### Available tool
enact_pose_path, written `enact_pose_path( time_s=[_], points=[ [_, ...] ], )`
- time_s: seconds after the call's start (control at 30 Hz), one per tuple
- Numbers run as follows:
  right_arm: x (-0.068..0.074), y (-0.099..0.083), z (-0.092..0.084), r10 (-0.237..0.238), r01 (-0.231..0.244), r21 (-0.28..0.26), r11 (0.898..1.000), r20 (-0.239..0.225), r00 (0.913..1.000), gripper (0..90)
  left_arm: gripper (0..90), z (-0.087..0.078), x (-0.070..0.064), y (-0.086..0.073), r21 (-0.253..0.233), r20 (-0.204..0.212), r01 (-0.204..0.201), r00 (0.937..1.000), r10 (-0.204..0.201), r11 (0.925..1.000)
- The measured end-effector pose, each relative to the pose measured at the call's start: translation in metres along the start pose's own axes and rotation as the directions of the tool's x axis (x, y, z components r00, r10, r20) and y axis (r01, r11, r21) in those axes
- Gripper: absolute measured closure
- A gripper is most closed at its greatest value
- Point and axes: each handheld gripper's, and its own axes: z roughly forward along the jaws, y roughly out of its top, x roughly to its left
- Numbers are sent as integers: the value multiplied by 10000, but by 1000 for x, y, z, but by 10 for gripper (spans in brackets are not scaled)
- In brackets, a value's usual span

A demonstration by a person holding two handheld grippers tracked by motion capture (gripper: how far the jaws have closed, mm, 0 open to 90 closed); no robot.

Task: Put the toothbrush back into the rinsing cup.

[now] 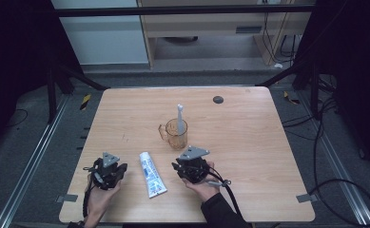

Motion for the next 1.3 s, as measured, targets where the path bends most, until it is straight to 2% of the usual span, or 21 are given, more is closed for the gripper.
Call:
enact_pose_path(
  time_s=[0.17,0.3,0.53,0.73,0.87,1.1,1.3],
  points=[
    [8,-6,9,96,-87,350,9993,-272,9996,852,893,7,-12,2,191,343,-166,9993,160,9997],
    [14,-11,14,245,-221,470,9987,-512,9984,883,893,11,-21,1,372,583,-479,9973,457,9982],
    [11,-16,10,365,-348,416,9985,-407,9985,885,894,9,-31,-5,560,1139,-894,9901,826,9944],
    [0,-14,-2,497,-498,160,9986,22,9988,852,894,-1,-39,-14,627,1572,-1221,9813,1110,9905],
    [-10,-13,-11,671,-667,-89,9977,461,9967,786,894,-6,-46,-18,636,1905,-1494,9724,1350,9867],
    [-34,-13,-27,1028,-961,-567,9938,1322,9859,721,894,-9,-63,-22,831,2288,-2018,9570,1784,9759],
    [-52,-17,-39,1338,-1237,-730,9896,1552,9788,728,895,-9,-71,-25,931,2570,-2254,9465,1953,9698]
  ],
)
